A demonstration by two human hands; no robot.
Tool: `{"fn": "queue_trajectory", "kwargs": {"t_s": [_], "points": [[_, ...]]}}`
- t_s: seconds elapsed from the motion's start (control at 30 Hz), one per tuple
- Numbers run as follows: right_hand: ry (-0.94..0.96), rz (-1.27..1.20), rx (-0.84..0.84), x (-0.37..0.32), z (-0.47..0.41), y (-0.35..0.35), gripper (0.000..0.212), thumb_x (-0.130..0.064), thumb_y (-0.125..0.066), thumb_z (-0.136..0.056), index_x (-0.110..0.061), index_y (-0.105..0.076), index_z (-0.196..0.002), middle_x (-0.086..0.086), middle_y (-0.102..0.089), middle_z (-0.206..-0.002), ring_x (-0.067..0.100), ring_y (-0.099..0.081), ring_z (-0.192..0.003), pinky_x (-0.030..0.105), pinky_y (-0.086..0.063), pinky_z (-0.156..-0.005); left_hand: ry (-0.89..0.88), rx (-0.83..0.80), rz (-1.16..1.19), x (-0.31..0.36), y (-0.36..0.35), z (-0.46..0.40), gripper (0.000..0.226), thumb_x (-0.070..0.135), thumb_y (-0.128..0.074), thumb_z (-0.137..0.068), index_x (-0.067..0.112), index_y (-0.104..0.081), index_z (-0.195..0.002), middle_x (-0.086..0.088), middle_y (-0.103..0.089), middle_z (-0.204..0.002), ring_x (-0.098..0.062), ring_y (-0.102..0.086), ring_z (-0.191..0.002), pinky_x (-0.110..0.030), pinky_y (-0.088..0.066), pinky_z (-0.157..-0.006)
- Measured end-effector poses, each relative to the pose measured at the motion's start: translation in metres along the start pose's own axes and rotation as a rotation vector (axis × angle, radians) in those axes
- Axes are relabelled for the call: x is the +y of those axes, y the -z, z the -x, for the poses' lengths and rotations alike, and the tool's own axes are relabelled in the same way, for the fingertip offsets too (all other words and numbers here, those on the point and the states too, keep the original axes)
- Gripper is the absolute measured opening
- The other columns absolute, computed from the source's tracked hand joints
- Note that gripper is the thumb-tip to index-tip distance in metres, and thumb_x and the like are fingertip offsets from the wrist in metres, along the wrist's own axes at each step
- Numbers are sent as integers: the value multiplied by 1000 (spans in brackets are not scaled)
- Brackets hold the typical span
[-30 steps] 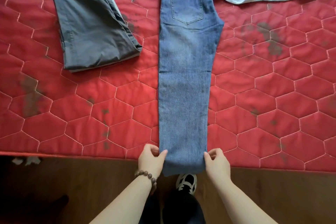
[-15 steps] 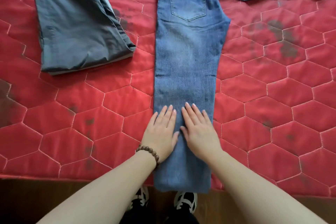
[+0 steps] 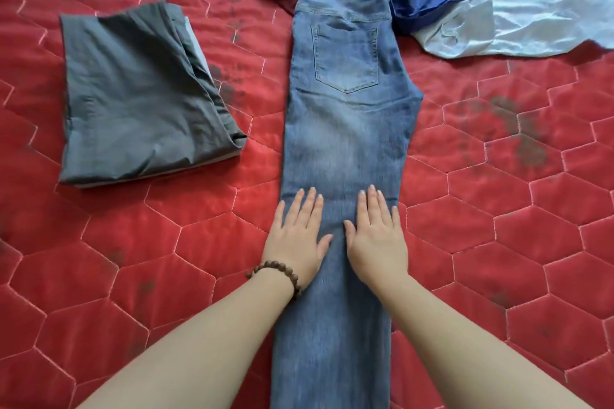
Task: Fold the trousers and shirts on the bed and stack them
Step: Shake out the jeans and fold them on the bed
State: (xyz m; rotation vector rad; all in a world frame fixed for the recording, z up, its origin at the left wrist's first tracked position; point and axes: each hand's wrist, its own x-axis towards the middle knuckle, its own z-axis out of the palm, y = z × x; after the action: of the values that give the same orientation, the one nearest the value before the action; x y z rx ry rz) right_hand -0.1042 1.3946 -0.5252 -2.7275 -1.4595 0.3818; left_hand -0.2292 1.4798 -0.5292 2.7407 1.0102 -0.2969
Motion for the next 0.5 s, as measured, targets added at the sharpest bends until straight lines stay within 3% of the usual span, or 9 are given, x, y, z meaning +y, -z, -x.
{"fn": "queue_trajectory", "kwargs": {"t_s": [0.1, 0.27, 0.37, 0.5], "points": [[-84, 1, 43, -1, -11, 2, 63, -38, -28, -102, -5, -10, -152, 13, -2, -160, 25, 1, -148, 41, 4, -119, 82, 29, -10, 0, 0, -4, 72, 52, -17, -97, 10, 5, -151, -8, 10, -159, -21, 14, -146, -44, 14, -116], [171, -46, -51, -1, -44, 7, 60, -33, -31, -102, -14, -7, -153, 6, 2, -160, 22, 5, -148, 37, 8, -118, 32, 10, -21, 2, 13, -45, 67, 44, -17, -99, 8, 9, -150, -12, 13, -159, -24, 15, -146, -43, 13, -116], [206, -35, -41, 4, -73, 9, 58, -32, -33, -101, -21, -10, -153, 4, 0, -161, 22, 4, -148, 38, 8, -117, -6, 20, -20, 1, 17, -77, 65, 41, -18, -101, 9, 13, -149, -12, 17, -158, -25, 18, -145, -41, 16, -115], [206, -6, 41, 12, -125, 17, 56, -34, -41, -99, -19, -24, -150, 5, -14, -159, 27, -9, -148, 45, -2, -118, 1, 86, -35, -9, 24, -134, 65, 42, -19, -100, 13, 11, -150, -11, 16, -158, -25, 17, -145, -41, 14, -115]]}}
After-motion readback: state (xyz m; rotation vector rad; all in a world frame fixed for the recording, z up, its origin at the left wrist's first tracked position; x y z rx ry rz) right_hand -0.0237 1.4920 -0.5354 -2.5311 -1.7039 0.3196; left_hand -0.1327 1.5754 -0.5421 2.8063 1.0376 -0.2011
